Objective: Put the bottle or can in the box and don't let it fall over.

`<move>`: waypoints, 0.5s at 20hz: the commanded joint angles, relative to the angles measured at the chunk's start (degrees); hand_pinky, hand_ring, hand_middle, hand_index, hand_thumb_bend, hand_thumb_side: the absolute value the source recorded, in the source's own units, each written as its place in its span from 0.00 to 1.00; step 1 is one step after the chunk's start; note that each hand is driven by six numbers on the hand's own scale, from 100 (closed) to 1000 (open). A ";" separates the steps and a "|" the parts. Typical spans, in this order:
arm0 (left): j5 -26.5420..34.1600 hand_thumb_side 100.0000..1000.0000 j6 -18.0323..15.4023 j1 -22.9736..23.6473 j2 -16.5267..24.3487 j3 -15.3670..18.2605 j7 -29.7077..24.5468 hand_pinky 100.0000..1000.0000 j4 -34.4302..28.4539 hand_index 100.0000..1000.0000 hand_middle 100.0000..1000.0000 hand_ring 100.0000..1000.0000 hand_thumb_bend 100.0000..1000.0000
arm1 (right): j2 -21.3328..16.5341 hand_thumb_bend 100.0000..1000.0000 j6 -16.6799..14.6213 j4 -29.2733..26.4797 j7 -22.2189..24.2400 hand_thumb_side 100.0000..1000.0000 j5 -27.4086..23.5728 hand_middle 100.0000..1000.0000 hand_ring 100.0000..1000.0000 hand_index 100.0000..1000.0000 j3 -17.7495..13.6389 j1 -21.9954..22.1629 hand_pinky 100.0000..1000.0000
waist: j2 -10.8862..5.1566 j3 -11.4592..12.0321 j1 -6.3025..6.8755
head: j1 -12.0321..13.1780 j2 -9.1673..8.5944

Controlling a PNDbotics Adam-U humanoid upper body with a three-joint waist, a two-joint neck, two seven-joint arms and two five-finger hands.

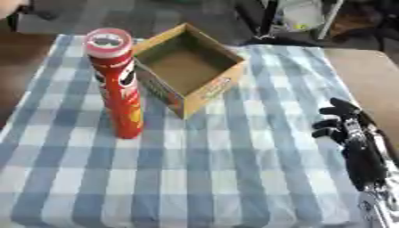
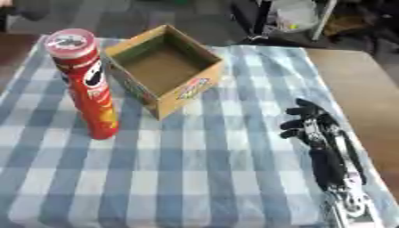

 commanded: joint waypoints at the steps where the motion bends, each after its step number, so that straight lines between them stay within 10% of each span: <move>1: 0.49 0.54 -0.09 -0.47 1.03 -0.01 -0.04 0.78 -0.80 0.80 0.74 0.79 0.10 | -0.52 0.00 -0.07 -0.67 -0.03 0.59 0.42 0.63 0.54 0.79 -0.36 -0.44 0.48 | -0.70 -0.03 0.32 | 0.00 0.38; 10: 0.63 0.54 -0.11 -0.51 1.01 -0.06 -0.19 0.77 -0.69 0.80 0.74 0.80 0.09 | -0.46 0.00 -0.05 -0.65 0.03 0.59 0.49 0.63 0.54 0.79 -0.36 -0.41 0.48 | -0.71 -0.01 0.32 | -0.04 0.38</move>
